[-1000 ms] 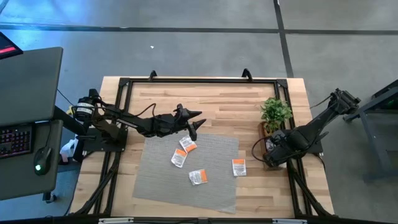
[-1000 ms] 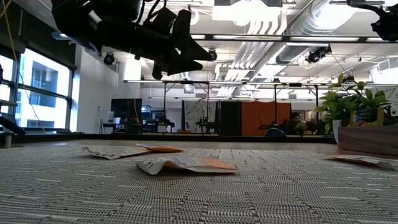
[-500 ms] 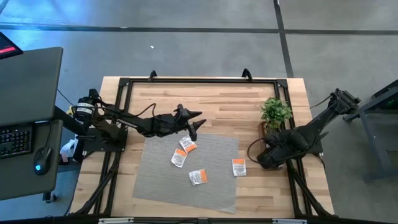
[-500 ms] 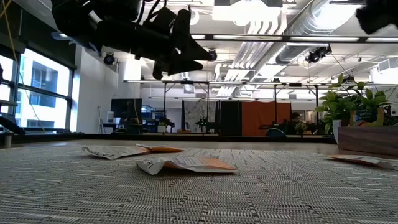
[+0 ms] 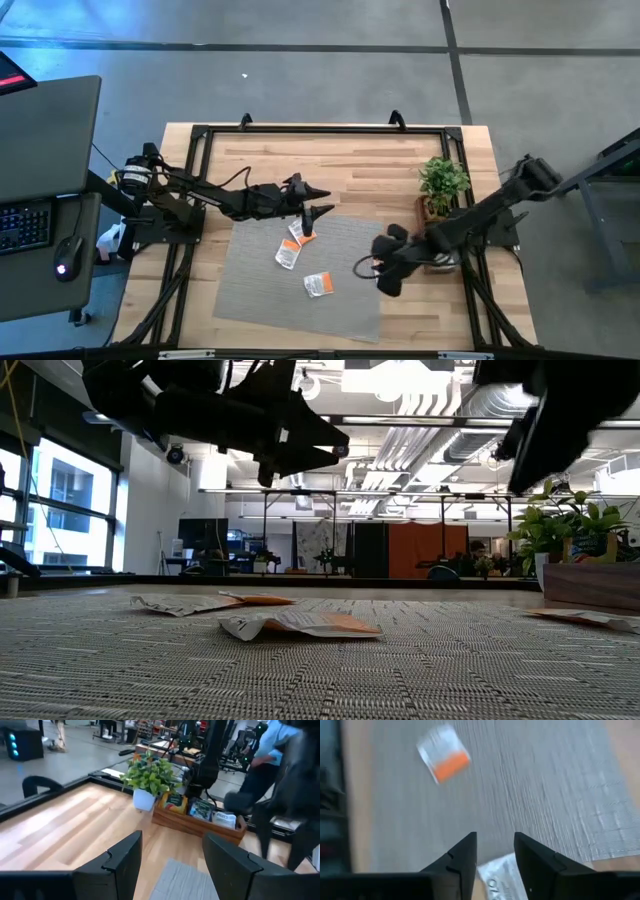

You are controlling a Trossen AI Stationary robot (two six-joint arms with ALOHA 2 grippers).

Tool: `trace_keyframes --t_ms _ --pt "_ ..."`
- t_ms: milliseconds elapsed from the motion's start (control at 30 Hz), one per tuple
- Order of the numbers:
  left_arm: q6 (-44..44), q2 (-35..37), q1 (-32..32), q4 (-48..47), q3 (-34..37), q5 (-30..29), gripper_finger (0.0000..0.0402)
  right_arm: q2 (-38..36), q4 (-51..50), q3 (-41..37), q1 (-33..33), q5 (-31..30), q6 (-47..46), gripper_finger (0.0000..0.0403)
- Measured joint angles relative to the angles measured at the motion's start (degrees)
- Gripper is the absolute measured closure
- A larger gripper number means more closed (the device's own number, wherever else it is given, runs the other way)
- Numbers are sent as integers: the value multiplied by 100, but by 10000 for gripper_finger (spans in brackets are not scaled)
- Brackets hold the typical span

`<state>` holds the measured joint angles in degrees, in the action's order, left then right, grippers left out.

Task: Pick & Place Tea
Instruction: Put the white tea bag into the bottom section of the wooden organizer

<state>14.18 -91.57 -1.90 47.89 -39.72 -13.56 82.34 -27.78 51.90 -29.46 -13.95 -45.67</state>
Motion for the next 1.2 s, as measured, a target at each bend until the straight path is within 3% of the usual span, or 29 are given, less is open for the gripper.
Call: trace_keyframes --t_ms 100,233,333,433,533,633,833,1067,1200 --pt "328 31 36 -94 0 12 196 477 89 0 280 98 290 260" --pt "608 782 414 -1381 -113 174 196 869 564 0 760 -368 810 253" --pt "891 1336 838 -3844 -536 549 196 1074 1337 0 1165 -646 1569 255" --pt "1252 1455 1257 -6310 -1168 1147 196 1283 2334 0 1523 -580 2585 258" --pt "1804 1457 1409 -7859 -1353 1465 196 1557 3346 0 1788 -255 3225 258" --pt "2163 1326 1192 -7851 -1049 1591 196 1977 4168 2 1975 51 3438 259" --pt "3104 979 420 -6359 -327 1595 215 2866 4966 69 2121 580 3692 267" --pt "4005 552 -87 -6340 -184 983 254 3379 4979 440 2131 337 3979 274" --pt "4043 329 -74 -5908 -188 999 261 3531 5053 566 2136 304 3989 274"
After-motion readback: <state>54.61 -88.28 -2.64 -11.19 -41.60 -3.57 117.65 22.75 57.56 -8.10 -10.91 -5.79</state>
